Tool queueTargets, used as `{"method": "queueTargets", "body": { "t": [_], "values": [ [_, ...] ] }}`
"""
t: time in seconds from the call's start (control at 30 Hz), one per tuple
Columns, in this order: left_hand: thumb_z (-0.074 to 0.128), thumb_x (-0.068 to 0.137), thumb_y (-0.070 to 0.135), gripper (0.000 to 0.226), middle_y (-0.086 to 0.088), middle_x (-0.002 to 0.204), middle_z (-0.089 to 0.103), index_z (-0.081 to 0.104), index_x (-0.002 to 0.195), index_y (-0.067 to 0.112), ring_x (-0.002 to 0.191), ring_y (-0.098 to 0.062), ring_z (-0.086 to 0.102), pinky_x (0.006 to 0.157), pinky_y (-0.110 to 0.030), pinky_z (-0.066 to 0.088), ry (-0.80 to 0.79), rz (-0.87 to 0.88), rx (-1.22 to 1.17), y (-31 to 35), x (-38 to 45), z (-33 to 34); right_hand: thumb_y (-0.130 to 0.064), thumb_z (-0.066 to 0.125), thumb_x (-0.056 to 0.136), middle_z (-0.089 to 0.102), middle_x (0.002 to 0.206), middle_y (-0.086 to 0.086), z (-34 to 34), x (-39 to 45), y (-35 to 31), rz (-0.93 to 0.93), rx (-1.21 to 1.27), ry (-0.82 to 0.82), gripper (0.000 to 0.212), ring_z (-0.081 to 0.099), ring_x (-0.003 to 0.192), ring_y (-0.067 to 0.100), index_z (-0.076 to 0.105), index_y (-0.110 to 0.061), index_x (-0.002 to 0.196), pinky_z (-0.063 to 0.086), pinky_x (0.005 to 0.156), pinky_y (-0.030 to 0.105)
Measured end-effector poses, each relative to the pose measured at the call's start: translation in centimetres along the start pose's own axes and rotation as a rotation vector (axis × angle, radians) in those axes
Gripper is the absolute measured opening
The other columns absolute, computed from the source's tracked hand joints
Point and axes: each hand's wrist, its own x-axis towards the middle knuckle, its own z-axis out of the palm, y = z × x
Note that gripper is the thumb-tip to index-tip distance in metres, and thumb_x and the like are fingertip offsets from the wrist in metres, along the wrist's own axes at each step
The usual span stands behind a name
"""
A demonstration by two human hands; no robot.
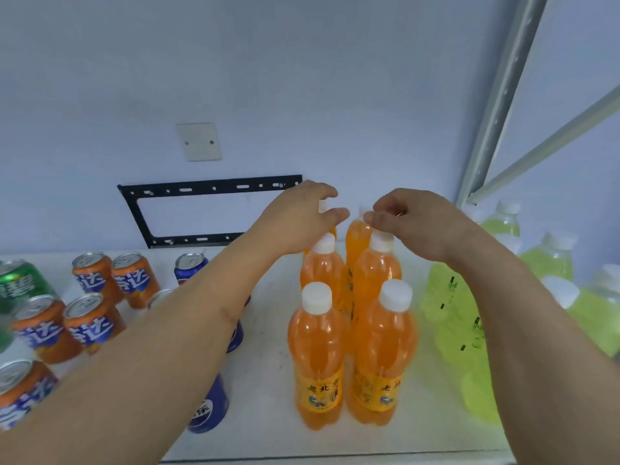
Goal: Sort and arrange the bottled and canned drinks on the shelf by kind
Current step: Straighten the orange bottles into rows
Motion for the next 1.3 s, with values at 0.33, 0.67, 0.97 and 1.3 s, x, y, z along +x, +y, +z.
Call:
{"method": "queueTargets", "body": {
  "t": [0.33, 0.67, 0.97, 1.3],
  "values": [
    [0.060, 0.094, 0.044, 0.036, 0.004, 0.120, 0.063, 0.059, 0.128, 0.032, 0.103, -0.013, 0.058, 0.091, -0.032, 0.050, -0.246, 0.032, 0.015, -0.9, -3.6, -0.6, -0.039, 0.065, 0.090, 0.063, 0.109, -0.005, 0.2, -2.2, -0.3, 0.015, -0.130, -0.065, 0.031, 0.057, 0.096, 0.014, 0.065, -0.024, 0.116, 0.039, 0.074, 0.025],
    [0.063, 0.092, 0.045, 0.041, 0.001, 0.127, 0.061, 0.057, 0.129, 0.029, 0.105, -0.014, 0.055, 0.084, -0.027, 0.043, -0.201, -0.013, 0.011, 0.0, -4.0, -0.2, -0.046, 0.062, 0.091, 0.061, 0.113, -0.003, 0.2, -3.3, -0.6, 0.048, -0.089, -0.022, 0.040, 0.056, 0.100, 0.015, 0.059, -0.023, 0.124, 0.040, 0.078, 0.027],
    [0.046, 0.074, 0.073, 0.064, 0.031, 0.108, 0.057, 0.051, 0.129, 0.042, 0.093, 0.022, 0.052, 0.072, -0.005, 0.038, -0.011, -0.071, -0.455, 0.6, -13.4, 0.1, -0.048, 0.075, 0.072, 0.064, 0.090, -0.014, 1.1, -12.4, -1.0, 0.051, 0.338, 0.043, 0.031, 0.057, 0.072, -0.006, 0.066, -0.038, 0.100, 0.041, 0.062, 0.004],
    [0.053, 0.079, 0.068, 0.065, 0.027, 0.122, 0.055, 0.043, 0.137, 0.041, 0.107, 0.006, 0.054, 0.088, -0.016, 0.044, -0.017, -0.082, -0.539, -1.6, -14.7, 2.9, -0.057, 0.073, 0.064, 0.061, 0.103, -0.018, 4.6, -13.9, 0.4, 0.082, 0.399, 0.205, 0.056, 0.057, 0.091, -0.004, 0.053, -0.041, 0.114, 0.045, 0.075, 0.012]
  ]
}}
